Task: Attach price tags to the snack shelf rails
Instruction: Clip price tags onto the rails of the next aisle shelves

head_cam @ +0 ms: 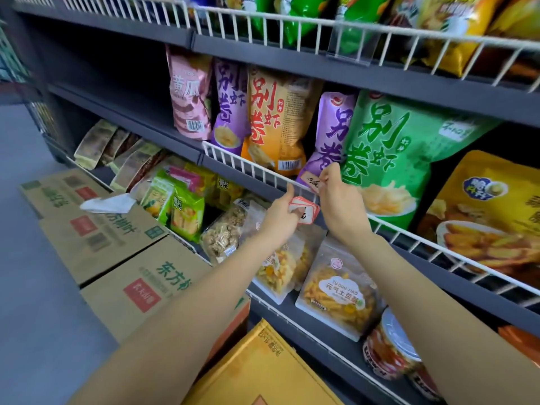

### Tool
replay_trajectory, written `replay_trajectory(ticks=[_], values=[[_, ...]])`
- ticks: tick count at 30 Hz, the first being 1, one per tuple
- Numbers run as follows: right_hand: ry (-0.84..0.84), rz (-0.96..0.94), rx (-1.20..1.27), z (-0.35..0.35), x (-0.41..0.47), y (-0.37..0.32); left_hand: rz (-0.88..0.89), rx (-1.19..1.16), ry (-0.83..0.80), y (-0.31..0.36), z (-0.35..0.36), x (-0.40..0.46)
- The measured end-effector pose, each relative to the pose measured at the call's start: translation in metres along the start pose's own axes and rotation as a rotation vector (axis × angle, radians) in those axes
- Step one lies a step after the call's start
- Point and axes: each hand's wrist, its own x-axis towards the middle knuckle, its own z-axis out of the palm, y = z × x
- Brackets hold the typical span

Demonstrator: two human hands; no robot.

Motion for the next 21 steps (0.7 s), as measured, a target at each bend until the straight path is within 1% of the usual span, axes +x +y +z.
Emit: replay_trajectory(ticks=[4, 9, 16, 21], values=[[0.004, -0.025, -0.063, 0.002, 0.003, 0.002, 0.010, -0.057, 0.053, -0.004, -0.004, 0.000], [-0.009, -0.026, -0.160, 0.002, 0.011, 0.002, -0.010, -0.117, 0.014, -0.019, -0.015, -0.006], [0.031, -0.098, -0.294, 0.007, 0.019, 0.002, 0.010, 0.049, -0.038, -0.032, -0.025, -0.006], [0.090, -0.085, -0.294, 0.023, 0.013, 0.004, -0.005, 0.145, -0.036, -0.028, -0.030, -0.003]])
